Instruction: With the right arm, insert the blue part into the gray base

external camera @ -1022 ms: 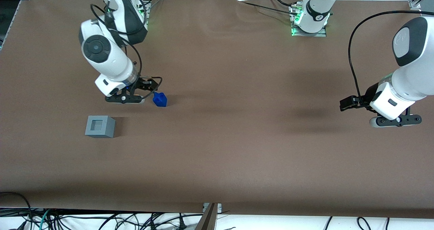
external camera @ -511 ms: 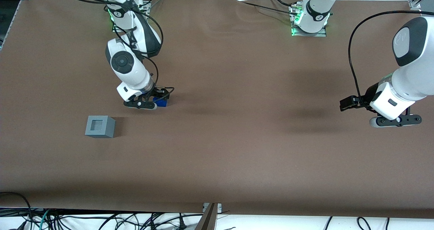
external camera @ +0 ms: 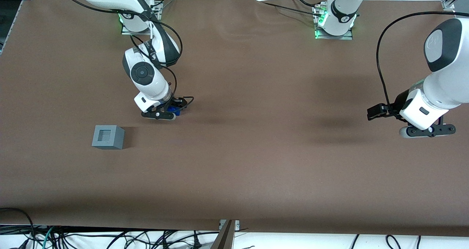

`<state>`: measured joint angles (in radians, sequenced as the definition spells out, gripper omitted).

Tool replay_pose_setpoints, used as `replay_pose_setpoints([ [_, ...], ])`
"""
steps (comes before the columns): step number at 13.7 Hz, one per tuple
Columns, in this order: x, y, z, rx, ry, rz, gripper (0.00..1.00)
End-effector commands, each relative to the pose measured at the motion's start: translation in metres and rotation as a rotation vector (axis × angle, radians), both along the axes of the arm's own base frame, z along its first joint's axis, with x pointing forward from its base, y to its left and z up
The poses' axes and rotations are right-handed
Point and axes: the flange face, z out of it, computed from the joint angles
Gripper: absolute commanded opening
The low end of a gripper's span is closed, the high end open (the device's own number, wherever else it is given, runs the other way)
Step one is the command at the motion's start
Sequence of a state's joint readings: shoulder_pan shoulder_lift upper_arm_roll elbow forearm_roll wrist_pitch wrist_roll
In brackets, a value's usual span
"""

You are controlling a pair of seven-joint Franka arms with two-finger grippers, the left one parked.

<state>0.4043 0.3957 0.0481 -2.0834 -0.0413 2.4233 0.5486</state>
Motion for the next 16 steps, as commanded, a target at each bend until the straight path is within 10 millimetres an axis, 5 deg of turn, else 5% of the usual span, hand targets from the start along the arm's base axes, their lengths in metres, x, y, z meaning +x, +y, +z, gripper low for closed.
replay_pose_setpoints([
  [1, -0.003, -0.001, -0.012, -0.012, -0.011, 0.000, 1.00],
  [4, -0.005, -0.002, -0.017, -0.014, -0.008, 0.001, 0.95],
  [7, -0.004, -0.001, -0.017, -0.025, -0.013, 0.029, 0.24],
  [8, -0.004, -0.002, -0.015, -0.026, -0.014, 0.034, 0.08],
  [12, -0.003, -0.002, -0.012, -0.025, -0.017, 0.035, 0.01],
  [16, 0.025, -0.005, 0.033, -0.046, -0.003, 0.053, 0.00],
])
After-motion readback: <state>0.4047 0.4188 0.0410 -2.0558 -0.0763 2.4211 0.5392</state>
